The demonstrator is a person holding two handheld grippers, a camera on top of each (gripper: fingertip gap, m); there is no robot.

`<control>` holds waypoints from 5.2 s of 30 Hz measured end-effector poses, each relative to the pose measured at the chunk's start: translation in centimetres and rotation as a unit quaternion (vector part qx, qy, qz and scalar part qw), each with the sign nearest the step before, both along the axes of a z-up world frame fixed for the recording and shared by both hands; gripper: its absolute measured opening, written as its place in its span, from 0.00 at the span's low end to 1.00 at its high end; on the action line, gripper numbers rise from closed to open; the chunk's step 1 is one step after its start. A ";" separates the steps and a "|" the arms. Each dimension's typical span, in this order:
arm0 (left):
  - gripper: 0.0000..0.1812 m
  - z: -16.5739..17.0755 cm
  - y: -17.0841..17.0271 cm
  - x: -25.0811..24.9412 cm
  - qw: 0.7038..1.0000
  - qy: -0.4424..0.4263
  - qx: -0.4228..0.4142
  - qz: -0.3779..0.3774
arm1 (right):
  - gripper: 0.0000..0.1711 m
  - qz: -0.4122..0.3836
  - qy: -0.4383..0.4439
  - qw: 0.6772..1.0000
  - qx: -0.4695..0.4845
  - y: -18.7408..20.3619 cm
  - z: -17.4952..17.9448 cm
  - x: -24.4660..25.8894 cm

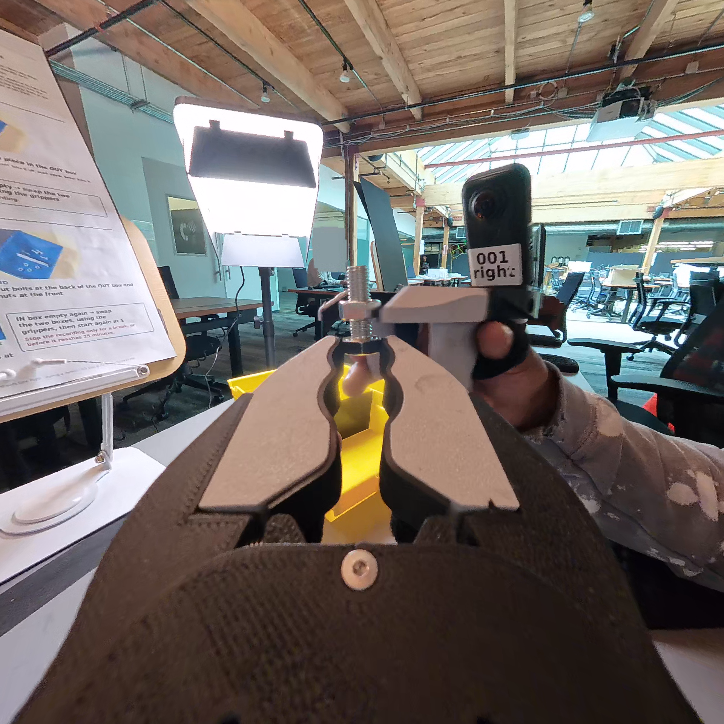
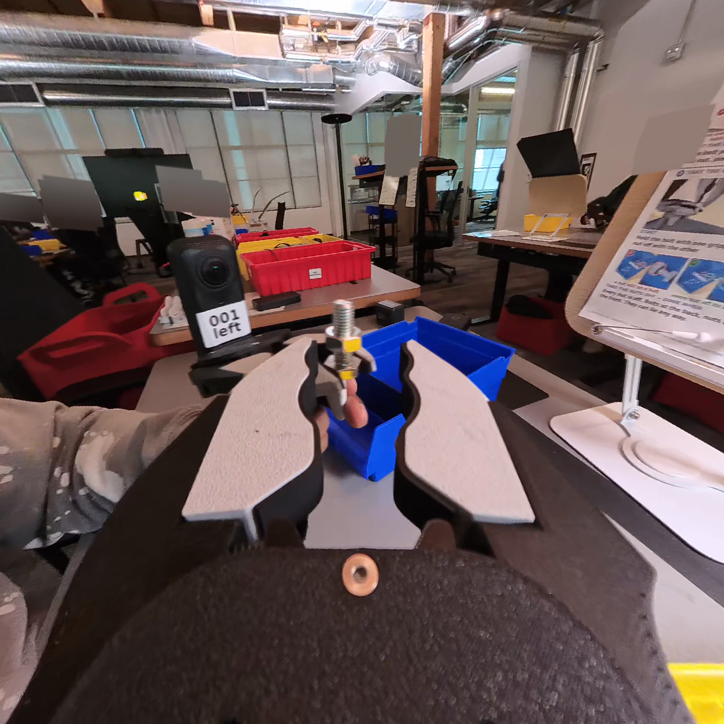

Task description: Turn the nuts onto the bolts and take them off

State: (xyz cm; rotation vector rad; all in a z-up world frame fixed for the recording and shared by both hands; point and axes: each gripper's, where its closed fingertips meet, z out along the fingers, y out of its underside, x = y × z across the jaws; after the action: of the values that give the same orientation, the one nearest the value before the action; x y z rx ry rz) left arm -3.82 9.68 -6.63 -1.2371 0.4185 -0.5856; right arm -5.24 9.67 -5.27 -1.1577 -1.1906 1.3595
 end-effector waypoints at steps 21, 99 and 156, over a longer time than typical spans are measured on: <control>0.10 0.8 -0.4 -0.3 1.000 -0.008 0.012 -0.004 | 0.15 -0.035 0.037 0.998 -0.029 2.3 1.3 1.6; 0.10 0.9 -1.2 0.6 0.999 -0.004 0.029 -0.027 | 0.11 -0.038 0.071 0.996 -0.037 2.0 2.4 2.1; 0.10 -0.8 -1.0 2.2 0.996 0.000 -0.006 -0.089 | 0.11 0.040 0.016 0.999 0.023 -1.3 1.1 1.3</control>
State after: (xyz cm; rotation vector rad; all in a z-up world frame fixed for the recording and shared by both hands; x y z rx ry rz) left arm -1.66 8.64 -7.41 -1.2197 0.5298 -0.7405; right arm -3.91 8.33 -4.12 -1.0620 -1.2499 1.3982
